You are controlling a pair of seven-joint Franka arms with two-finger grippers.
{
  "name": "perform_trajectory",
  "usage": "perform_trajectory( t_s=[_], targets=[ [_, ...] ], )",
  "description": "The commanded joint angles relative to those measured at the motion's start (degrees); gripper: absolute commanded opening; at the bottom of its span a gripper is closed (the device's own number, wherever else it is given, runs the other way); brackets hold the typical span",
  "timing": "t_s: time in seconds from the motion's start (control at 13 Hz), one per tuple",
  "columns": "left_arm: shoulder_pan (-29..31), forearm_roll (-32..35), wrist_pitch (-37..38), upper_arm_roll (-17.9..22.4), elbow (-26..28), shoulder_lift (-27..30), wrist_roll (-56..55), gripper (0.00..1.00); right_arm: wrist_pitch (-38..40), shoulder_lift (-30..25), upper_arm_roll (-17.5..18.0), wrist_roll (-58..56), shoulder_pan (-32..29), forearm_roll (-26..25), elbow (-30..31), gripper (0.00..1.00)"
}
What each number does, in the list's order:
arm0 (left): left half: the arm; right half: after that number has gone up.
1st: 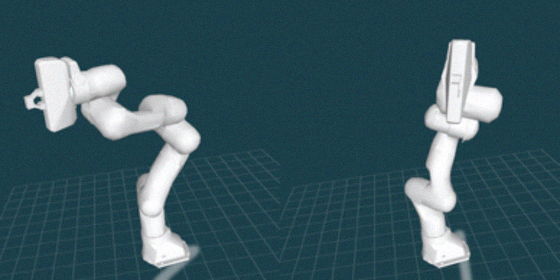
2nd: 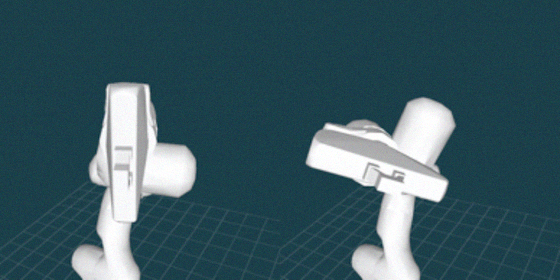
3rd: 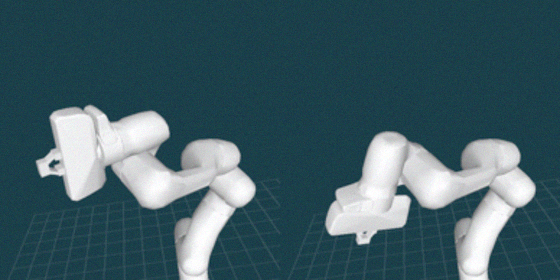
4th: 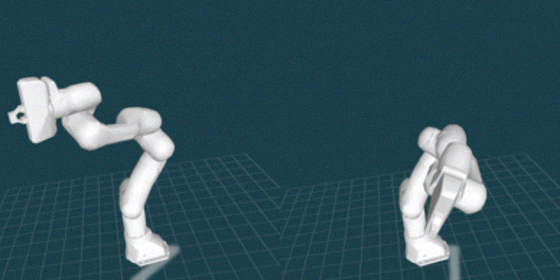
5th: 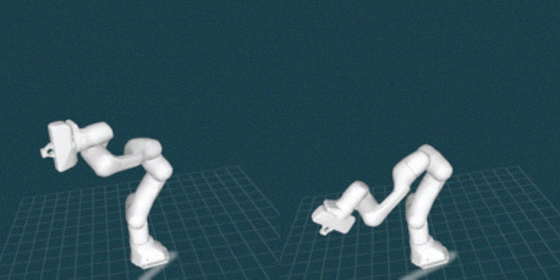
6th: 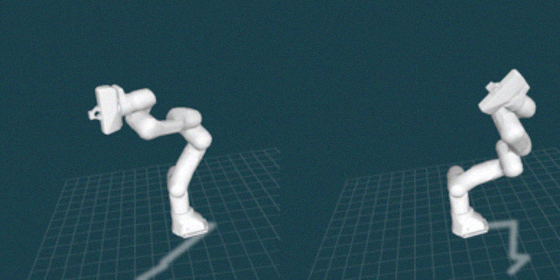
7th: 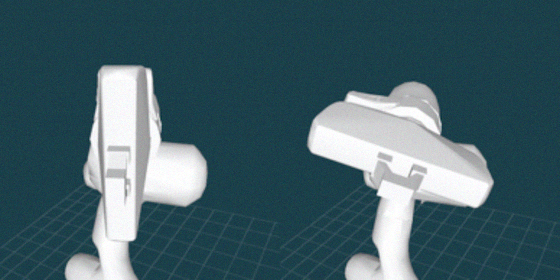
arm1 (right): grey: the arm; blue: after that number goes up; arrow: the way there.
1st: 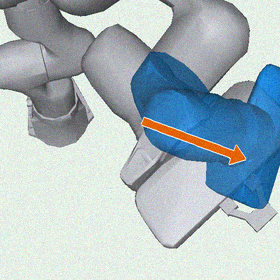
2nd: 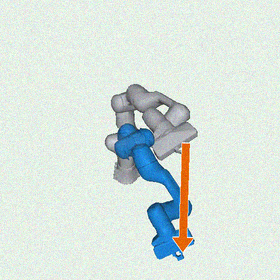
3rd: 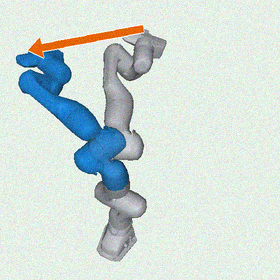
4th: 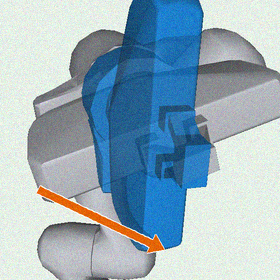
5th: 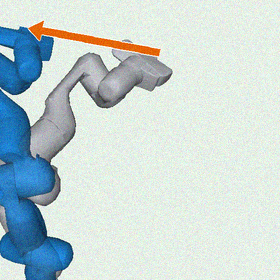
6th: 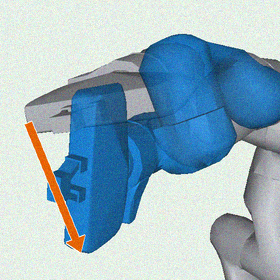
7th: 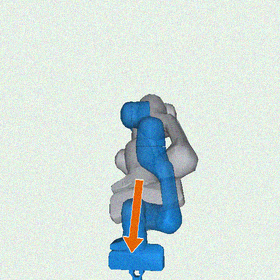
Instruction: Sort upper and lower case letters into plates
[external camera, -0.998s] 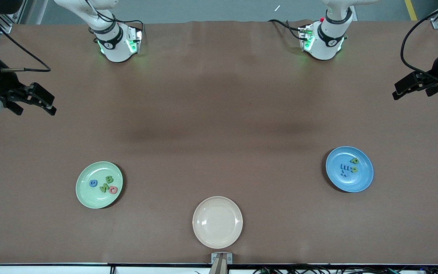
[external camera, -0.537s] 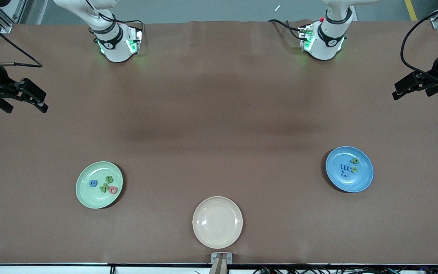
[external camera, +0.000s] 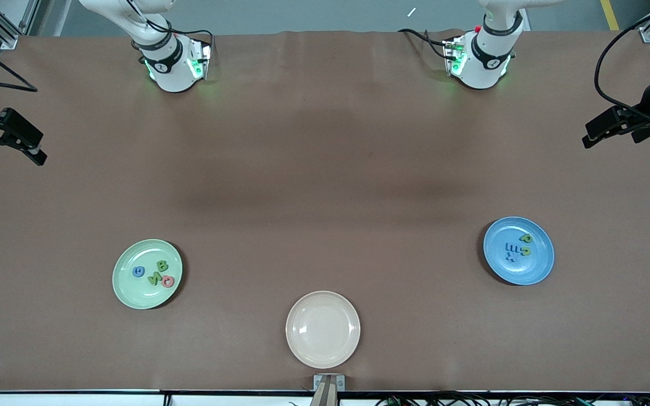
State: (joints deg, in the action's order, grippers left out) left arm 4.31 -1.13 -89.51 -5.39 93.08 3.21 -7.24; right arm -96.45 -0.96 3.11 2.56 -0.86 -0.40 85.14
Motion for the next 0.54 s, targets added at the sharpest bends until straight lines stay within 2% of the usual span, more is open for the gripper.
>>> perform_trajectory(
  t_s=[0.0, 0.23, 0.46],
  targets=[
    [0.3, -0.1, -0.3, -0.3, -0.5, 0.1, -0.1, 1.0, 0.9, 3.8, -0.1, -0.6, -0.8, -0.8, -5.1, 1.0],
    [0.3, -0.2, -0.2, -0.3, -0.6, 0.0, -0.2, 1.0, 4.9, 3.8, 0.1, -0.8, -2.6, 0.0, -5.4, 1.0],
    [0.3, -0.1, -0.3, -0.3, -0.6, 0.0, -1.2, 1.0, 10.8, 3.9, 0.5, -0.6, -1.3, -0.3, -7.8, 1.0]
  ],
)
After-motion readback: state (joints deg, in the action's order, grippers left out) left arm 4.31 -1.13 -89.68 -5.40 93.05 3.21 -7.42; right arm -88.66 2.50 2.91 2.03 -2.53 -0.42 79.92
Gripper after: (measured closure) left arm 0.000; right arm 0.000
